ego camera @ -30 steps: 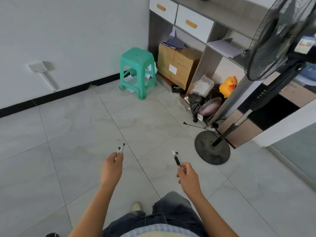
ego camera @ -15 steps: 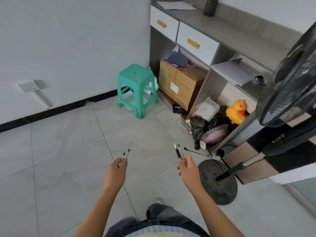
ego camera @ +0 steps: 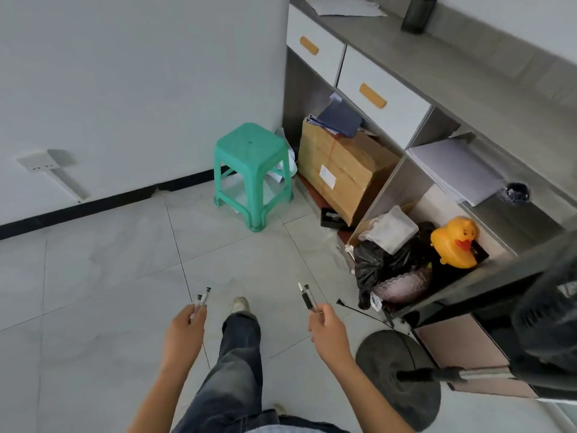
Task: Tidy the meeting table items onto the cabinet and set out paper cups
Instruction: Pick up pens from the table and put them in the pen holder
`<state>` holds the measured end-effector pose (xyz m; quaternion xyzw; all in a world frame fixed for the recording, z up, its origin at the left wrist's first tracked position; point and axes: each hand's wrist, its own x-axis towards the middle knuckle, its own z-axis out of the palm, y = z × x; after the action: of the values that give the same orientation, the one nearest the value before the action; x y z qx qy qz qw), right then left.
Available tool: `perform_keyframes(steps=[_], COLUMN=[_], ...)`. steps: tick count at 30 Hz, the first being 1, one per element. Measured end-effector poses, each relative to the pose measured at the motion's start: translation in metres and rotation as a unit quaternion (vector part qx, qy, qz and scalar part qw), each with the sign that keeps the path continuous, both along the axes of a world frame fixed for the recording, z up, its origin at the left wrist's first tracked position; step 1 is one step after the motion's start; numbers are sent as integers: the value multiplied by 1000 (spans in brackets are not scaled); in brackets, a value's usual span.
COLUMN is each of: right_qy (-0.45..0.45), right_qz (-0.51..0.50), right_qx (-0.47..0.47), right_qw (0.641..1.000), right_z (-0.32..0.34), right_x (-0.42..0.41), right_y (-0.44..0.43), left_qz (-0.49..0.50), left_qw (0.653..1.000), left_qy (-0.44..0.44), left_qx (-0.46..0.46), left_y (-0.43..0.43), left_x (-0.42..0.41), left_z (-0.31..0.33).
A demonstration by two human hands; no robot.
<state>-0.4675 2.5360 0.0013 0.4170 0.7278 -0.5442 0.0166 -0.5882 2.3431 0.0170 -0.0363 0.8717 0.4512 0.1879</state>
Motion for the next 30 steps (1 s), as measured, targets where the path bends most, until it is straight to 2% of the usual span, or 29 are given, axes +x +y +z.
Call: perform_keyframes(steps=[7,14,18,23,30], right_qy=[-16,-4,-16,0,99], right_qz=[-18,-64,-71,-159,-151], right_qx=[18,27,21,21,47], right_qw=[1000,998,997,987,982], right_z=[1,18,24,25,68], right_x=[-97,-210,-240,-264,-350], right_y=[63,125,151,211,344], left_qz=[-20,-58,-107,-168,-172], left_qw=[1000,997,993,985,984], left_qy=[1,31,9,-20,49], left_qx=[-1,39,38,20,22], left_y=[69,152,200,270,395], left_x=[-120,-256,-288,-313,-383], left_z=[2,21,15,0,23])
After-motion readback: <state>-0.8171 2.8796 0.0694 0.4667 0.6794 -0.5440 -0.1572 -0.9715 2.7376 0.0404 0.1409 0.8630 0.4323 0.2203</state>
